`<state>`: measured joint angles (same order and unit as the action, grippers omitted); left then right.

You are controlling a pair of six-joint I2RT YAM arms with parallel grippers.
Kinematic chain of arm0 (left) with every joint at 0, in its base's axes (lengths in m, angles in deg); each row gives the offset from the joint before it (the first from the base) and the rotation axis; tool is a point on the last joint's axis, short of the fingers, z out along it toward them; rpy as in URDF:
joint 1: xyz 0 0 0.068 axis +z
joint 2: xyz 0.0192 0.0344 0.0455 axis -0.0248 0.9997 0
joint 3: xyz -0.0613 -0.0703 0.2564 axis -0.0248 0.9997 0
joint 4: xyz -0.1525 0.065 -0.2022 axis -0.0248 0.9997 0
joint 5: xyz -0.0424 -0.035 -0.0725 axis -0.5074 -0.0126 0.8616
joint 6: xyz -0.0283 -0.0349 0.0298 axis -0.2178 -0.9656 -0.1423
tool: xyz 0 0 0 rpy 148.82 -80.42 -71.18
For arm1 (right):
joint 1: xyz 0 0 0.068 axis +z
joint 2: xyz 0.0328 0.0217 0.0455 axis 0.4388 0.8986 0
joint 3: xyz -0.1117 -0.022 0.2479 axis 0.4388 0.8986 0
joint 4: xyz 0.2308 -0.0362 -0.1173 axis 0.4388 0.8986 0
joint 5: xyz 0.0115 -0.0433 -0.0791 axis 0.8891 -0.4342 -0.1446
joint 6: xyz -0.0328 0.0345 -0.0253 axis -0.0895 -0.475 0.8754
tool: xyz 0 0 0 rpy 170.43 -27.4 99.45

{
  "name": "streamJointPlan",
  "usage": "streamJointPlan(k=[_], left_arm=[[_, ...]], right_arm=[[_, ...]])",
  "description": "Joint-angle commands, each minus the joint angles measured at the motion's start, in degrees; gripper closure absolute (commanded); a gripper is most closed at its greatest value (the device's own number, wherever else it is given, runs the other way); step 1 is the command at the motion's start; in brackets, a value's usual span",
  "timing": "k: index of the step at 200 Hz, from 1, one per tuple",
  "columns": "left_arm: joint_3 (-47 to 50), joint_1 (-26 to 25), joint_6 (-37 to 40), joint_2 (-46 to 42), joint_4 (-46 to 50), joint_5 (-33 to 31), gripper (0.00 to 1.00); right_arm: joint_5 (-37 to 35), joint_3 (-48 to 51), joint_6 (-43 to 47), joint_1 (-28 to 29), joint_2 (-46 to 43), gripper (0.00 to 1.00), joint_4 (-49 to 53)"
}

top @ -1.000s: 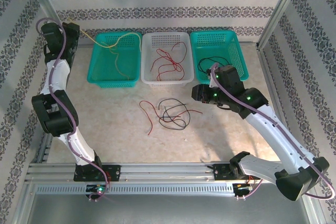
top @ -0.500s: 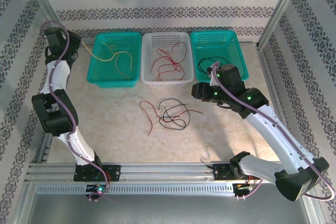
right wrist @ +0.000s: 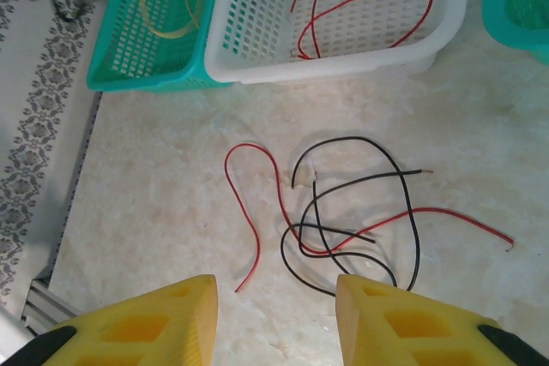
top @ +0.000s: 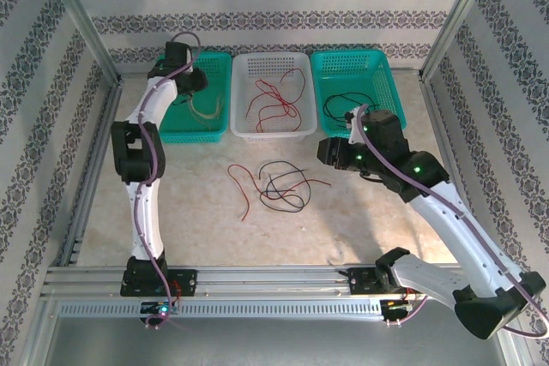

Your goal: Untangle the cables

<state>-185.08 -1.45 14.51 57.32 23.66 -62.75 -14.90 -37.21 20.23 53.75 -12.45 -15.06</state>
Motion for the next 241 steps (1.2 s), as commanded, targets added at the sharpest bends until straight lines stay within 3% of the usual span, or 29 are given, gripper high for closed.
streamJointPlan(k=[1,18,54,61,96,126,174,217,241], left_arm=[[-2.61,1.19,5.06,-1.07,9.49,-3.74,0.3],[0.03,0.33,7.04,-4.61,6.55,-5.6,0.16],[0.88,-0.06,7.57,-8.86,6.56,-4.35,0.06],[1.06,-0.06,7.57,-9.53,6.63,-3.22,0.0],[-0.67,-0.06,8.65,-11.69,10.43,3.46,0.0],[2.3,-0.06,10.05,-15.05,9.9,0.06,0.0],[2.76,0.03,10.65,-17.5,15.71,1.73,0.0],[15.78,-0.2,2.28,-32.98,4.29,11.17,0.0],[24.24,-3.26,-0.33,-42.66,-0.31,15.1,0.03]], right_arm=[[-0.8,1.35,-1.07,-0.66,-1.88,0.58,1.53],[-0.67,1.64,-1.37,-0.75,-2.58,0.58,1.58],[0.34,1.5,-1.91,-0.66,-1.91,0.58,0.55],[0.55,1.38,-1.91,-0.66,-1.64,0.58,0.28],[0.89,-0.08,-1.69,0.25,0.12,0.58,-0.03],[0.74,-0.73,-1.8,1.66,1.02,0.58,-0.55],[-0.39,-0.06,-2.26,3.89,0.61,0.58,-0.73],[-3.17,3.76,-2.57,5.03,2.69,0.58,-1.03],[-4.43,6.52,-2.44,6.25,6.9,0.57,-2.51]])
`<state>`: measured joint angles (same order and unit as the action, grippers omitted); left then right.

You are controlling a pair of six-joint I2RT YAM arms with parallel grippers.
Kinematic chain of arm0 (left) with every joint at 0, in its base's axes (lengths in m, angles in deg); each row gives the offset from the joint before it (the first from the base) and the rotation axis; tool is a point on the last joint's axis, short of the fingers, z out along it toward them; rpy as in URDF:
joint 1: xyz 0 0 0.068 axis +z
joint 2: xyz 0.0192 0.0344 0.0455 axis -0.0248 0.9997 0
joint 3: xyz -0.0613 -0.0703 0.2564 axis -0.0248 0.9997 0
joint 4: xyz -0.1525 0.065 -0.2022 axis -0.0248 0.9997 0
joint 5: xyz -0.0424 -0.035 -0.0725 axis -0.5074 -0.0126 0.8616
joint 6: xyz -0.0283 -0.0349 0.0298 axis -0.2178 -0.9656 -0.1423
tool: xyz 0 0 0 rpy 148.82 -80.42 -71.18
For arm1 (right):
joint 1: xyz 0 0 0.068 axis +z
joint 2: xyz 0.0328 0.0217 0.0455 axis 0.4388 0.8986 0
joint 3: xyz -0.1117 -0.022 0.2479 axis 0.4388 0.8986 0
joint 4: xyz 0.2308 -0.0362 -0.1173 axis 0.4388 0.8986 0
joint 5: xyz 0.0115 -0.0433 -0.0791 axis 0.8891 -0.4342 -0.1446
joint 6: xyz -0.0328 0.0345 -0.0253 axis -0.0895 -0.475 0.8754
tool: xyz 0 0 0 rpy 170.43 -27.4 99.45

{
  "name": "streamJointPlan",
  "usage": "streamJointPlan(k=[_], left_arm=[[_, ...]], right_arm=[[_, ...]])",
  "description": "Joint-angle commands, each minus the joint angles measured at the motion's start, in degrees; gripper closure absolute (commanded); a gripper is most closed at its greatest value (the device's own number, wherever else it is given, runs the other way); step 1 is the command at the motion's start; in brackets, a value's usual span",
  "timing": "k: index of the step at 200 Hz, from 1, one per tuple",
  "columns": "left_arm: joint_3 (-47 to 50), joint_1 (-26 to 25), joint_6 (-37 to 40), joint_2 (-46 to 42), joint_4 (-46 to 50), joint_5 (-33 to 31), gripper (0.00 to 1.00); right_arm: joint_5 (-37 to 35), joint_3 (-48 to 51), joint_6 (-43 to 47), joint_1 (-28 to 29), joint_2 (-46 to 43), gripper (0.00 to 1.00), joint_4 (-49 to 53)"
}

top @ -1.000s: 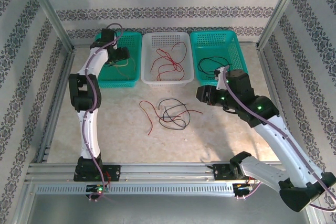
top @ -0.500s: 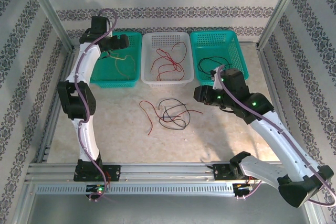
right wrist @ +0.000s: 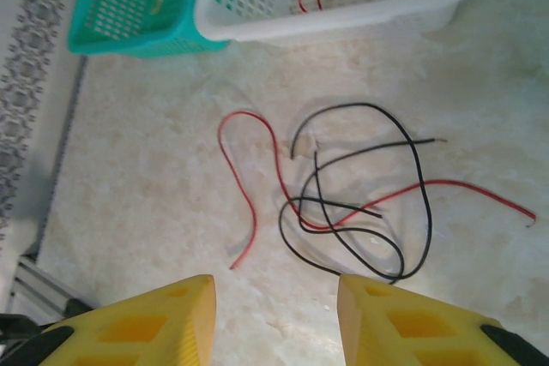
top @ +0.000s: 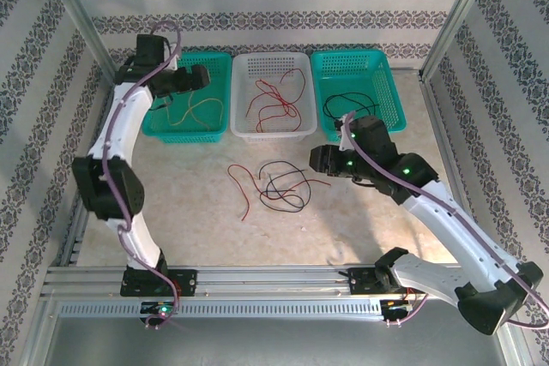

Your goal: Untangle the cables

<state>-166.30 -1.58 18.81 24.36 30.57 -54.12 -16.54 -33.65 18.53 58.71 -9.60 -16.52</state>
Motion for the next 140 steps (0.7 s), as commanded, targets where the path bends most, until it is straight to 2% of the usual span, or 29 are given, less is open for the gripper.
streamJointPlan(k=[1,20,43,79,105,140], left_arm=[[5.67,-3.33,-4.64,-10.08,-7.32,6.58,0.03],[14.48,-7.66,-5.55,-17.65,-9.78,8.91,0.06],[25.73,-12.26,-8.51,-26.57,-11.65,8.66,0.14],[42.8,-17.0,-16.46,-39.22,-16.29,5.1,0.21],[48.14,-20.53,-20.74,-43.11,-16.73,3.12,0.27],[48.35,-27.12,-21.11,-43.45,-14.46,-1.72,0.36]], right_arm=[[-2.84,3.07,-0.69,1.35,4.27,0.57,-1.12],[-4.14,3.99,0.21,3.32,8.36,0.57,-2.6],[-7.35,5.0,-0.2,3.64,13.32,0.57,-2.18],[-5.11,8.37,-0.43,3.24,19.68,0.58,-6.54],[-7.81,10.65,-0.97,2.96,24.07,0.59,-9.76],[-9.07,12.31,-1.95,2.42,27.6,0.62,-13.32]])
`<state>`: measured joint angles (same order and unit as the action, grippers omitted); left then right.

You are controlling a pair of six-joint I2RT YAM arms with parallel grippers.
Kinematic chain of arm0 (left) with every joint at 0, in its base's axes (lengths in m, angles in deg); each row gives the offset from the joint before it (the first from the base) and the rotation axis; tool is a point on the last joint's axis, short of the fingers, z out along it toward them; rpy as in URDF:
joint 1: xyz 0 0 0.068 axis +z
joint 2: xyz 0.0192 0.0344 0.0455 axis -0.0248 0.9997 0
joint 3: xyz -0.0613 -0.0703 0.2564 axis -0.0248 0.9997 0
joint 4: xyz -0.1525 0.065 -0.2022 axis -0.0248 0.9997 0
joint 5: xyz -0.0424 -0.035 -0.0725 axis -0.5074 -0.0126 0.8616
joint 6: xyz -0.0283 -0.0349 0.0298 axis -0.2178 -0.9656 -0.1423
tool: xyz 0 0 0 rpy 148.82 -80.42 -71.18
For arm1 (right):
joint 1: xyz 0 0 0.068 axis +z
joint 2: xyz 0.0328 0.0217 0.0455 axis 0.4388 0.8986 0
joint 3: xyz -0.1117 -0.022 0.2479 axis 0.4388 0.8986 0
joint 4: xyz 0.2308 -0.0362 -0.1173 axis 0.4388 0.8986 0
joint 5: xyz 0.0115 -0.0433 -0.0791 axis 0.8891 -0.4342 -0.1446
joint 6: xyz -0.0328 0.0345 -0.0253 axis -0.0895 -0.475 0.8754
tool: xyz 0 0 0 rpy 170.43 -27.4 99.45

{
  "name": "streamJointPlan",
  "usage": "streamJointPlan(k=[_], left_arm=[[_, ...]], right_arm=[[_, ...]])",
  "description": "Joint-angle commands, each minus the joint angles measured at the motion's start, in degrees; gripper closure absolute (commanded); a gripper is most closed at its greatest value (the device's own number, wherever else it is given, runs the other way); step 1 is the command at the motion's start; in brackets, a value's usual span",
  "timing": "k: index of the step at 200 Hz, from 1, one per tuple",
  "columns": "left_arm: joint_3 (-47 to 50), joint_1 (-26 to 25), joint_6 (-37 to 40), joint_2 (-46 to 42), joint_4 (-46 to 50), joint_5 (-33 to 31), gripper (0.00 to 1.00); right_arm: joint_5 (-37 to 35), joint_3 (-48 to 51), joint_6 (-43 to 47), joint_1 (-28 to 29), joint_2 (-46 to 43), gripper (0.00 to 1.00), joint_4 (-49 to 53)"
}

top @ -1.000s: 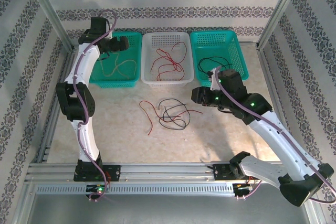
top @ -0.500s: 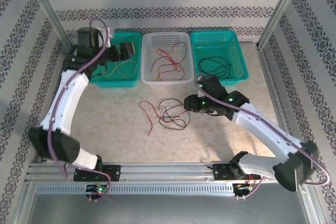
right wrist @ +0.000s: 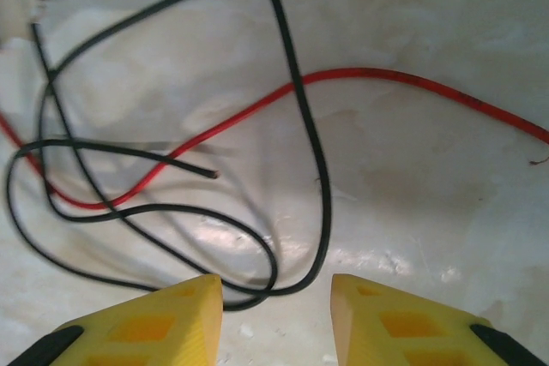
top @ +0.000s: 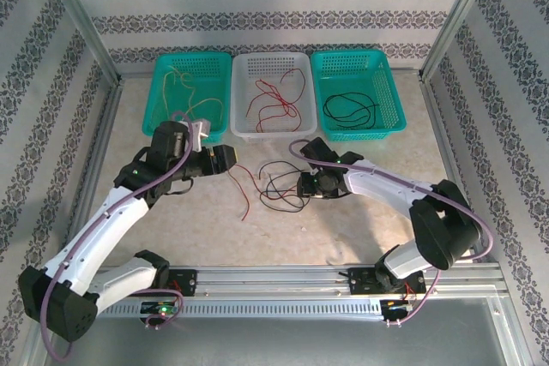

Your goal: Untangle the cables

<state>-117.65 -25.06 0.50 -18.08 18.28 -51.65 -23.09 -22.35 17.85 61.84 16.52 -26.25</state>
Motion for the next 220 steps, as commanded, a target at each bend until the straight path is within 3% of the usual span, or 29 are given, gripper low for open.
streamJointPlan(k=[1,28,56,74,139,161,220], left_arm=[[-0.28,-3.76,-2.82,-1.04,-2.17,-4.25,0.36],[-0.49,-6.03,-4.14,0.37,-4.2,-5.43,0.41],[-2.78,-7.18,-4.11,3.91,-5.08,-5.03,0.44],[-4.83,-7.88,-3.15,6.13,-4.91,-4.75,0.43],[-8.81,-9.88,-2.08,13.16,-6.93,-2.72,0.4],[-10.73,-11.09,-0.83,14.73,-7.89,-1.35,0.35],[-16.82,-15.0,3.73,18.11,-10.32,2.72,0.27]], right_arm=[[-2.5,1.02,-1.28,-0.68,1.52,0.62,-3.69],[-1.62,0.93,-0.54,-0.88,3.9,0.67,-4.96],[-1.78,0.84,0.03,-0.76,3.9,0.92,-5.11],[-2.02,1.1,0.54,-0.67,1.56,1.0,-4.85],[-4.8,0.76,3.18,0.21,-13.76,1.0,-0.39],[-5.8,-0.25,3.42,1.73,-20.48,1.0,0.73],[-10.61,-13.7,4.6,3.72,-27.72,1.0,9.92]])
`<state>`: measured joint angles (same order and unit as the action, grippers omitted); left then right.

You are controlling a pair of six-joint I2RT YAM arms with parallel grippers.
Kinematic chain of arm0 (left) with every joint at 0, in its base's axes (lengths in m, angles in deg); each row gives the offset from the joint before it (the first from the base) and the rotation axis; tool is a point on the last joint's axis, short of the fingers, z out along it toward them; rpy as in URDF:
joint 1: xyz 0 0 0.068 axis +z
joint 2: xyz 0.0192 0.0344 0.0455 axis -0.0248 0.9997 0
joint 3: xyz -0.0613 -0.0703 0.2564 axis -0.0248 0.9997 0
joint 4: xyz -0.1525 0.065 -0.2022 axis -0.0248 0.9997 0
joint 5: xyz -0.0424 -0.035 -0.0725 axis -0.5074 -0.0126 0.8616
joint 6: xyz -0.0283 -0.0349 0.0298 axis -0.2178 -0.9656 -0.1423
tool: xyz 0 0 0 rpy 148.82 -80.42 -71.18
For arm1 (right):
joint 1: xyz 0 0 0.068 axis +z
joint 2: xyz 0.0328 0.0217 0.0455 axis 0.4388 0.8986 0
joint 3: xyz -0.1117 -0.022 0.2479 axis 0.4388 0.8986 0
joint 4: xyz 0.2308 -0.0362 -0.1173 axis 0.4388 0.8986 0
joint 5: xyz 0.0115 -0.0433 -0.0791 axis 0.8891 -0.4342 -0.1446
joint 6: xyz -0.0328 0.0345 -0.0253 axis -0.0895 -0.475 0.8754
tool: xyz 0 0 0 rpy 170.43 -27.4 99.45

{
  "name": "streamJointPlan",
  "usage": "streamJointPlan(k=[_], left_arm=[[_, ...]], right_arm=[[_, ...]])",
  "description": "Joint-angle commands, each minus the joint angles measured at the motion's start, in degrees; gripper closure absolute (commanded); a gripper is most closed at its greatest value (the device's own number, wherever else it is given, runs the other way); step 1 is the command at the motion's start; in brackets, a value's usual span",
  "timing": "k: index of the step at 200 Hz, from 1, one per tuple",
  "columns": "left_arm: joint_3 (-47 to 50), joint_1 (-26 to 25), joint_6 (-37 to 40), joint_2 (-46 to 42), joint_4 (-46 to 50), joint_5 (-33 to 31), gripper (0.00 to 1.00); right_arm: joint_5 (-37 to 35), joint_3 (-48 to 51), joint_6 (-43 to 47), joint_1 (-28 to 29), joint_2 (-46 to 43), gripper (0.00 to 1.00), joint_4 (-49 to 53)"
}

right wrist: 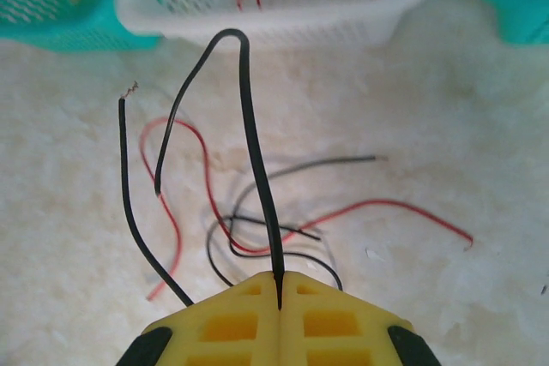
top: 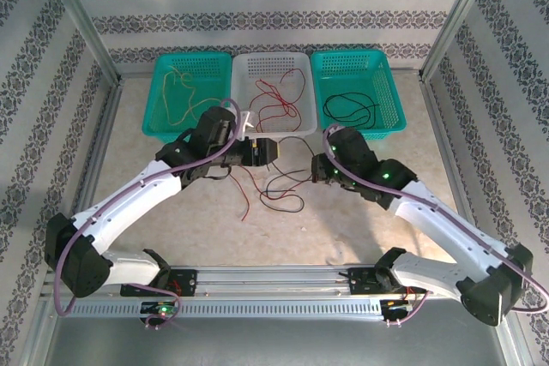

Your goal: Untangle the cables

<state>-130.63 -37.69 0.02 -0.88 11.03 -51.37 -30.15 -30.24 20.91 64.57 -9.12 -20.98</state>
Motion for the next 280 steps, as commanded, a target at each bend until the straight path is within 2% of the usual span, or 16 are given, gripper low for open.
streamJointPlan(k=[1,48,91,175,221,236,280], left_arm=[[-3.95,-2.47,4.35,0.99,-3.03,2.43,0.27],[-7.23,-5.45,7.91,2.66,0.4,1.67,0.26],[-5.61,-5.65,7.49,1.46,1.05,0.21,0.3],[-2.79,-5.65,6.13,-0.85,0.68,-3.82,0.26],[-1.41,-5.61,7.48,-4.21,1.16,-7.56,0.12],[-1.53,-5.56,8.04,-4.72,2.1,-9.56,0.0],[-0.97,-5.39,9.63,-5.2,3.78,-13.28,0.0]], right_arm=[[-3.58,-6.01,1.54,0.95,-2.07,1.0,4.7],[-4.33,-13.37,1.48,1.34,-2.94,1.0,5.99],[-3.73,-16.24,0.72,1.38,-3.39,1.0,4.94],[-5.16,-22.21,1.54,0.63,-2.03,1.0,5.42],[-1.94,-30.47,1.71,-8.11,2.85,1.0,8.13],[0.85,-33.32,1.55,-12.93,5.37,1.0,9.15],[5.59,-39.92,2.68,-24.93,13.74,1.0,9.76]])
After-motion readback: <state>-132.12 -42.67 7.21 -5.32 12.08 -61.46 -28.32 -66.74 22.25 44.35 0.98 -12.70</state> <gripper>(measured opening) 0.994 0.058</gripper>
